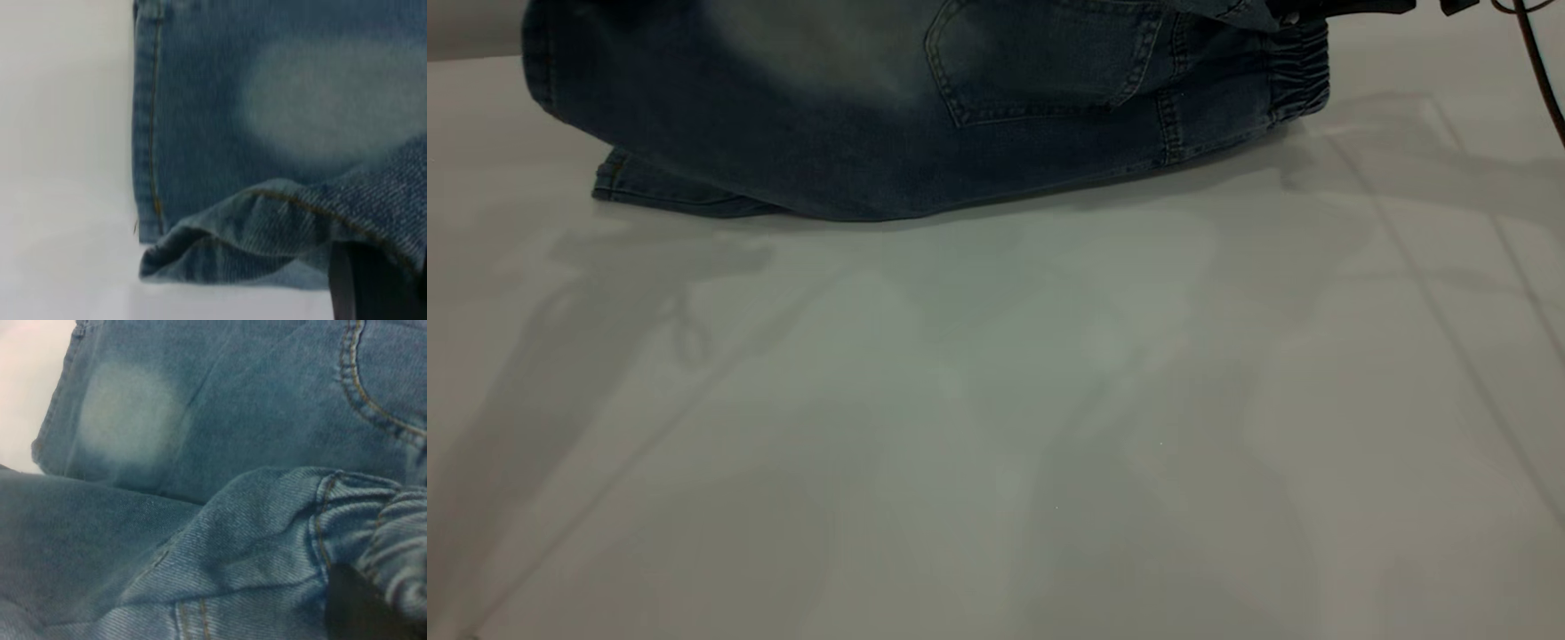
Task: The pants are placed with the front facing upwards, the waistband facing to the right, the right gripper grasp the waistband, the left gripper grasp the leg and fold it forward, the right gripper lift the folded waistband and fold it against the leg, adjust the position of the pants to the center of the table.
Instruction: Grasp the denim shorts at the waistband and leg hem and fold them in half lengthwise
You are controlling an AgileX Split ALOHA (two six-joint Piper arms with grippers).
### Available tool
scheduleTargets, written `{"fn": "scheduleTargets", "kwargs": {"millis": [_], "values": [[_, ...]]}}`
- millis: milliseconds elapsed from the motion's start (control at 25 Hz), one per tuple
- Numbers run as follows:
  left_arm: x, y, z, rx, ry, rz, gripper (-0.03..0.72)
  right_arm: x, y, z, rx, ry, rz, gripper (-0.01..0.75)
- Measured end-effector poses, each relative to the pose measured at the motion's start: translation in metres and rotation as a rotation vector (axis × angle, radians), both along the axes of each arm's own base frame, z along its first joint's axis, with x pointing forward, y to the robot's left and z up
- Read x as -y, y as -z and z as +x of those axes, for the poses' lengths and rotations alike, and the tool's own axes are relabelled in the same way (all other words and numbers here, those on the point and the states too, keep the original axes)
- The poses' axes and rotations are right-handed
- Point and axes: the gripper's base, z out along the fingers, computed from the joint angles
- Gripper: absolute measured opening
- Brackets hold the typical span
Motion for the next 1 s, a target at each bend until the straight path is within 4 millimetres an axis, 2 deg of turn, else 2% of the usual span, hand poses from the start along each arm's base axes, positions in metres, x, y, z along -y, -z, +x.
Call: {"fn": "scheduleTargets", "kwargs": {"millis": [360,520,1000], "values": [[0.004,0.016,0.026,-0.002,0.006,0.008,0.059,0.002,0.014,0.014,0.004,0.015,-0.004,0.029],[0.005,0.016,0.029,0.022,0.009,0.007,0.059,0.002,0.020,0.019,0.006,0.016,-0.004,0.029],[0.005,0.013,0.034,0.037,0.018,0.019,0.059,0.006,0.016,0.028,0.045,0.064,-0.033,0.034]]}}
